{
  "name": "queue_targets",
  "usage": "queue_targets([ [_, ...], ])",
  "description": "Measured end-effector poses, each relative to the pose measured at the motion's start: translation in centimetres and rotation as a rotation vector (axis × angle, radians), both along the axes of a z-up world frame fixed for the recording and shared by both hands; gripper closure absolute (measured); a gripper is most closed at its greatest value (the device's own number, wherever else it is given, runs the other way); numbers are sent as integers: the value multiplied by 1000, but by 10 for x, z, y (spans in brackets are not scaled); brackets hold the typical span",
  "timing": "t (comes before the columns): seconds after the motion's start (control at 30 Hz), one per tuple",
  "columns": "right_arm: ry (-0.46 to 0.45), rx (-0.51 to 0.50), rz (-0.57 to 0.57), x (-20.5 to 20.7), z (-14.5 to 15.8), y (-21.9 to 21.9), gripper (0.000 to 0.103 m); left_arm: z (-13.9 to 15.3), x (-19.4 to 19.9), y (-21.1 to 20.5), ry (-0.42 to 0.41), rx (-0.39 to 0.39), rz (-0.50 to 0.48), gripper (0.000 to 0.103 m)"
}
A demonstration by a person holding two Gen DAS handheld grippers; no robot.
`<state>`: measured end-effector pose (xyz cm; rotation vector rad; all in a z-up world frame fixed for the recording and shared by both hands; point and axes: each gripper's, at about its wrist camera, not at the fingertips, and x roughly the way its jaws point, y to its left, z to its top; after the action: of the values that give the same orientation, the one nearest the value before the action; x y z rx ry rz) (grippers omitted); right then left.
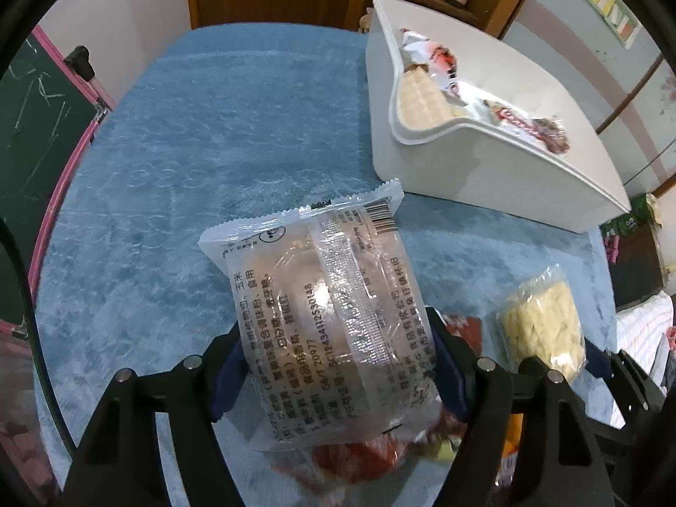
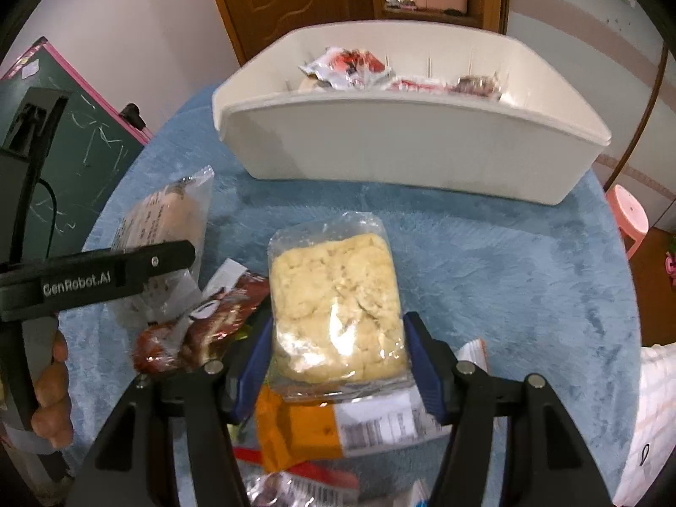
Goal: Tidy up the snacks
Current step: 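Lift both packs over the white bin and release them inside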
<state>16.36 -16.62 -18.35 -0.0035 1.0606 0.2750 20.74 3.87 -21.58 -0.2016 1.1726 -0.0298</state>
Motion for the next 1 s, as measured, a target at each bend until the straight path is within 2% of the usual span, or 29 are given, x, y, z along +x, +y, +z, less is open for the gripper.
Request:
queue_targets([
  [0.23,-83,-7,-3,-27,36,2,42,42,-36,0,-79,4,-32,30],
  [0.47,-172,-19,-12,-45,76,-1,42,83,-51,-9,-171,30,-77,30],
  [0.8,-343,-52,-71,-26,157,-20,42,149,-33,-36,-318,99,-155,30],
  [1.0,-437,-82,-115,2,197,-31,42,187,-3,-48,-401,153,-170,29],
])
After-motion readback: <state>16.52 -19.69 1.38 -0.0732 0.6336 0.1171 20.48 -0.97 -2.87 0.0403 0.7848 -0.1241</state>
